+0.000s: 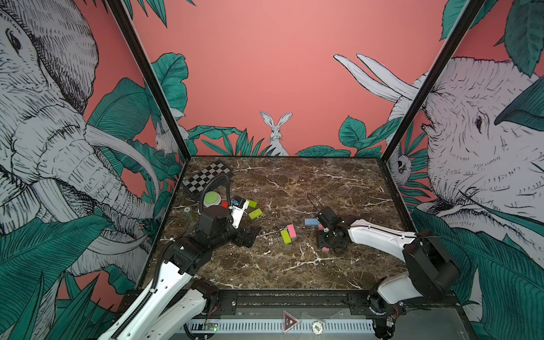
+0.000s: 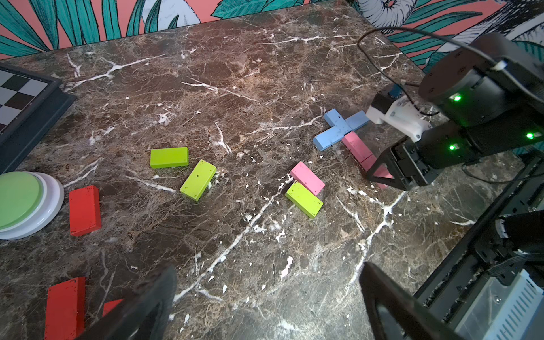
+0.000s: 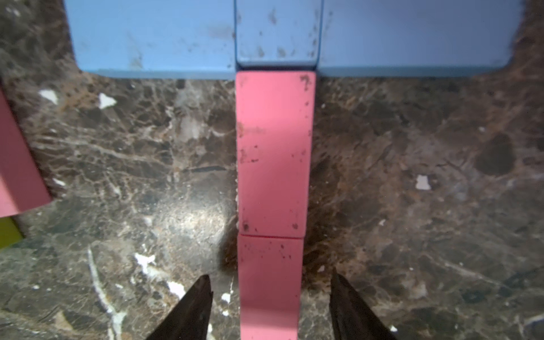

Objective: Assemble the letter t with building blocks
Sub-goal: Assemble the building block at the center of the board, then pick up the building block from the center of the board.

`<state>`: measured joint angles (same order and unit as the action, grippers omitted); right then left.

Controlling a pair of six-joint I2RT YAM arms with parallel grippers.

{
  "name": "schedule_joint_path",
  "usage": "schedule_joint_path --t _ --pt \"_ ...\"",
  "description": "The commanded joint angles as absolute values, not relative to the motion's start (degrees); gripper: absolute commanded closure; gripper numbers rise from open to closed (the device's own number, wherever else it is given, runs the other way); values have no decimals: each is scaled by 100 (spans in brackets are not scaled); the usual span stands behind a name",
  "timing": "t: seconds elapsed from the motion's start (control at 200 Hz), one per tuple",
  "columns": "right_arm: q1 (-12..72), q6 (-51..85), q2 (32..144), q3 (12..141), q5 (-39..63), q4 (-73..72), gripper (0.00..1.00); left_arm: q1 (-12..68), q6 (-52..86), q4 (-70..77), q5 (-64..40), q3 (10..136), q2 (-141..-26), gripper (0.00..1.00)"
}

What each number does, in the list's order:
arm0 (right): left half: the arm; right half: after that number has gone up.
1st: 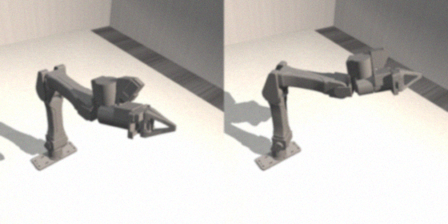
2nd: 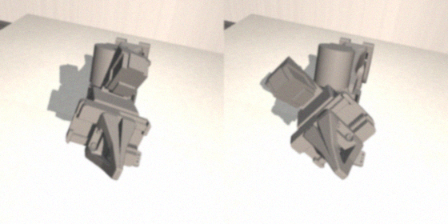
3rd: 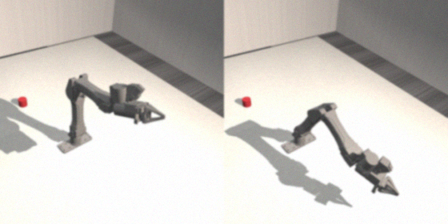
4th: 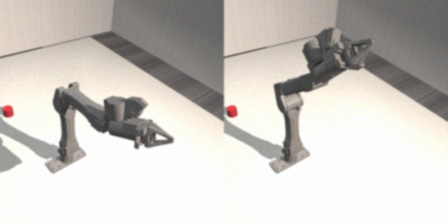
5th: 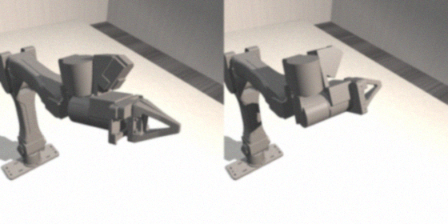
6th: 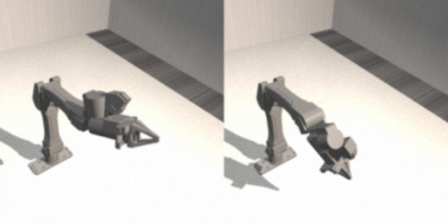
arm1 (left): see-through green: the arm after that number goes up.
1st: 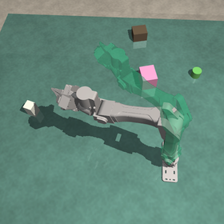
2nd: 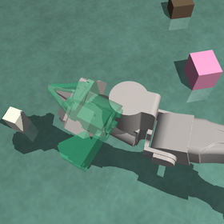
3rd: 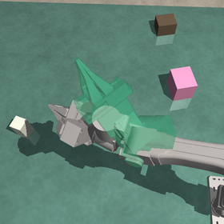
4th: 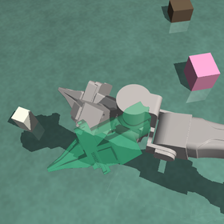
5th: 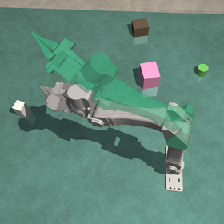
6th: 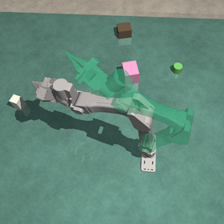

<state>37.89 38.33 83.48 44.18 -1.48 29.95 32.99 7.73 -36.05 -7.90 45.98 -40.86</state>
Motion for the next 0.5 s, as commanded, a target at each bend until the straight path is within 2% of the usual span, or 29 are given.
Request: schedule_joint_path --t 0.0,0.275,0.495 --pt "3788 3722 7987 4471 -287 3204 32 3327 747 -3674 -749 4595 -4078 1" --pt "3788 3061 7424 4869 -161 3560 24 3326 747 -3682 -738 4596 -4057 1" --pt "3788 2474 7559 5533 -35 4088 22 3326 747 -3689 -729 4597 -4042 1"
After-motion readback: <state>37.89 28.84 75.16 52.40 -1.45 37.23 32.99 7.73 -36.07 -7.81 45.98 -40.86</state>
